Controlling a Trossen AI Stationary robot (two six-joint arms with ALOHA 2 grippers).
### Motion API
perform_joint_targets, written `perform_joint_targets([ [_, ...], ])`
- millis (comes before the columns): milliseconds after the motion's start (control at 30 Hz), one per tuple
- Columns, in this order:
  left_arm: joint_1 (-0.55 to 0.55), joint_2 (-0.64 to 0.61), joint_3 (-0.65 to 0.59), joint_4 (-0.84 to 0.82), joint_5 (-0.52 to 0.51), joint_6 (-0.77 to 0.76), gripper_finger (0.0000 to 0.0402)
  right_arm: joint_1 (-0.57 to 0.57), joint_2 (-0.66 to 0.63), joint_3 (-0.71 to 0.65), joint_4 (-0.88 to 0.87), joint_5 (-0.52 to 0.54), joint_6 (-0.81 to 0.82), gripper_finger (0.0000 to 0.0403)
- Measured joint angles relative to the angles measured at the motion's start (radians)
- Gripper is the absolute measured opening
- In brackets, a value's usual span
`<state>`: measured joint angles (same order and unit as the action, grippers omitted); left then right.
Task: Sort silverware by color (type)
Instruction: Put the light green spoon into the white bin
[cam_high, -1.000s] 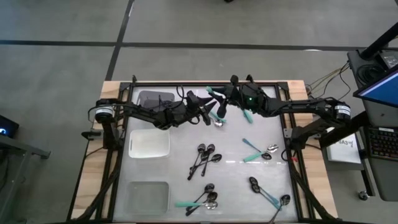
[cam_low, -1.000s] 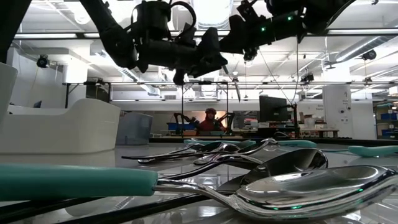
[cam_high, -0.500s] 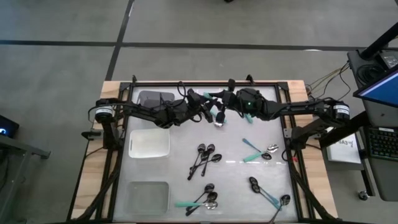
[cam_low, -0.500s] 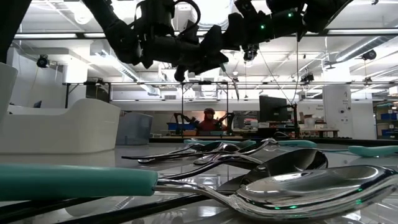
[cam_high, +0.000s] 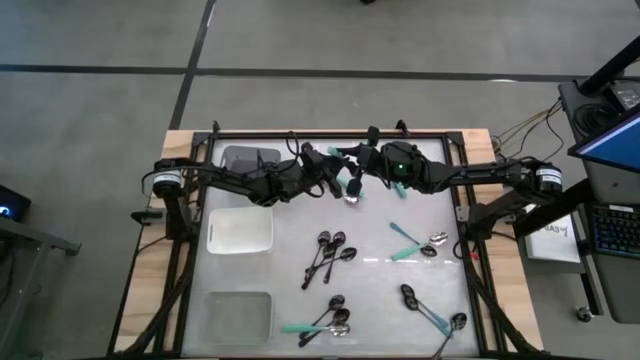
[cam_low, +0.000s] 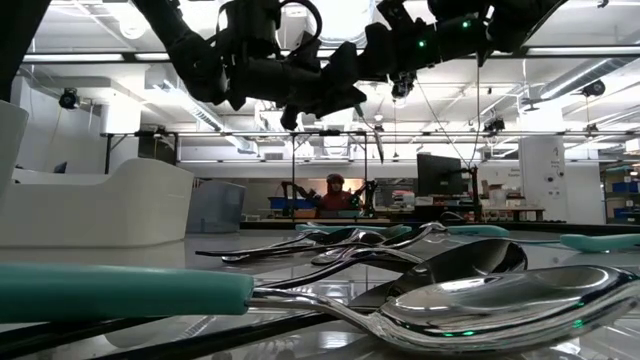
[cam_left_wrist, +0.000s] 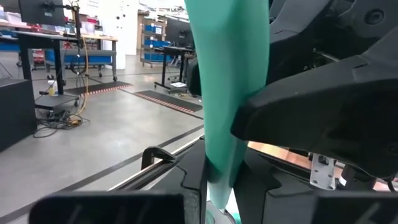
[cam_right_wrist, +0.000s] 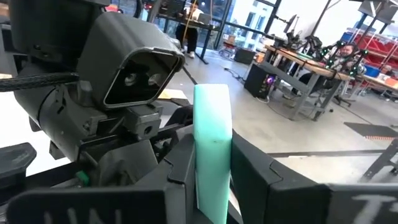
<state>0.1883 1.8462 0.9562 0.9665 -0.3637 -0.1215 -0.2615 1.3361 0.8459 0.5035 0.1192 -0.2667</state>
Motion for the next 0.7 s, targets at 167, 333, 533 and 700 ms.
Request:
perform_joint_targets([
  [167, 0.0, -0.011, -0.001, -0.032, 0.014, 0.0, 0.0018, 0.002, -0.007, 0.0, -0.01, 0.074, 0.001, 0.013],
  [333, 0.001, -0.04, -0.002, -0.115, 0.009, -0.002, 0.0018, -0.001, -0.075, -0.001, -0.081, 0.174, -0.041, 0.0173],
  [533, 0.002, -0.123, -0.002, -0.278, 0.015, 0.001, 0.0018, 0.001, -0.188, 0.0, -0.246, 0.168, 0.036, 0.0184],
  [700, 0.002, -0.243, -0.002, -0.505, 0.098, 0.009, 0.0018, -0.001, -0.274, 0.0, -0.41, 0.175, 0.15, 0.0176],
])
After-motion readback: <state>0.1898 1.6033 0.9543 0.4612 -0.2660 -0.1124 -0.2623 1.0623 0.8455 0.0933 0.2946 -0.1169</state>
